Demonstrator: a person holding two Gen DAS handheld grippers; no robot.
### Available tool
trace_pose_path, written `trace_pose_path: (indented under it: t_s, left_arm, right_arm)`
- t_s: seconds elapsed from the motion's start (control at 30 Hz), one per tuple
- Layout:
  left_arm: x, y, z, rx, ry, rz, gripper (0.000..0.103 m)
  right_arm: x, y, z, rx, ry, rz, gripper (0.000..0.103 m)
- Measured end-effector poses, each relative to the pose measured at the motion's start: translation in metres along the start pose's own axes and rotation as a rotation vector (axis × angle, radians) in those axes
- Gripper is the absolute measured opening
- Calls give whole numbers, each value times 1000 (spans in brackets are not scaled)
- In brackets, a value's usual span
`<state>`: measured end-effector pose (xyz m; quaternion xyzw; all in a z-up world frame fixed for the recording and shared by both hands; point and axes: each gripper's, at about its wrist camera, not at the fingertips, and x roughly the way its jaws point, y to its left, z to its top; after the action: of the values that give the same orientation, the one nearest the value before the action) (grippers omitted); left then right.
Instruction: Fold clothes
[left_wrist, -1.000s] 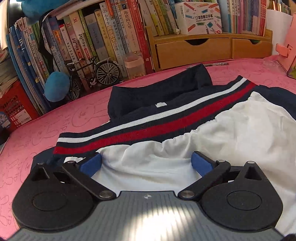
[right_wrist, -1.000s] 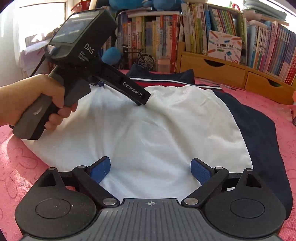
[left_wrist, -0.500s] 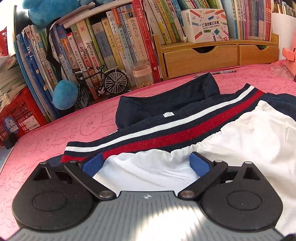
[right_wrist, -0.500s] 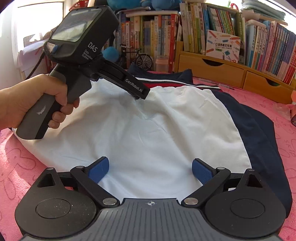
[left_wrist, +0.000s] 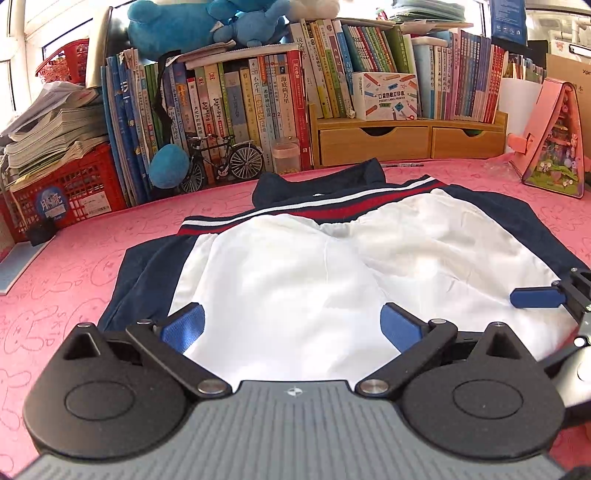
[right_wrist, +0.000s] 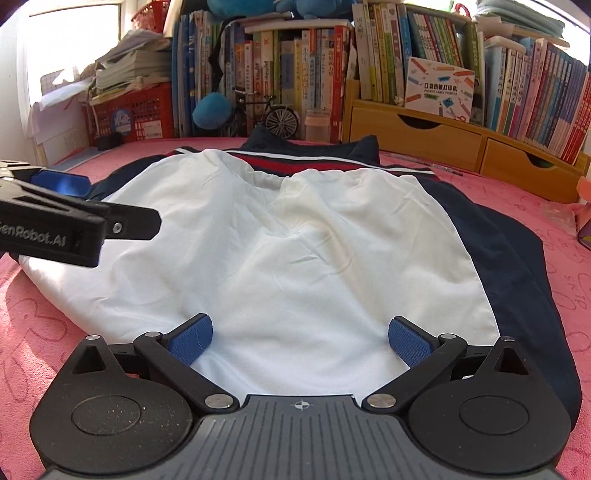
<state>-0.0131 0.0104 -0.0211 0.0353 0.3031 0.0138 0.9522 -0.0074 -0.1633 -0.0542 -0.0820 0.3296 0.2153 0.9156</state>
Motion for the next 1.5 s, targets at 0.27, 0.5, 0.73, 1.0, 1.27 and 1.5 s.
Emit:
trace_pose_path:
  t_s: [0.27,0.5,0.73,1.0,1.27,1.5]
  left_arm:
    - [-15,-14,-26,-1,33,-2,103]
    - [-6,-30,-40,57,46,17,103]
    - [-4,-19,-43,-26,70,-29,103]
    - [-4,-19,-42,-31,72,-35,103]
    - [-3,-17,-42,-39,73,-41,103]
    - [-28,40,-45,-272,23,-197,103]
  right_arm:
    - [-46,-18,-27,188,-67,-51,103]
    - [-89,-78,-60,552,-117,-169,103]
    - [-80,-115,-66,800,-193,-43,97]
    - [-42,-146,-60,1154,-184,171,58]
    - [-16,-145,-32,1004,-189,-33,10]
    - [-51,-40,45,352,-375,-140,9]
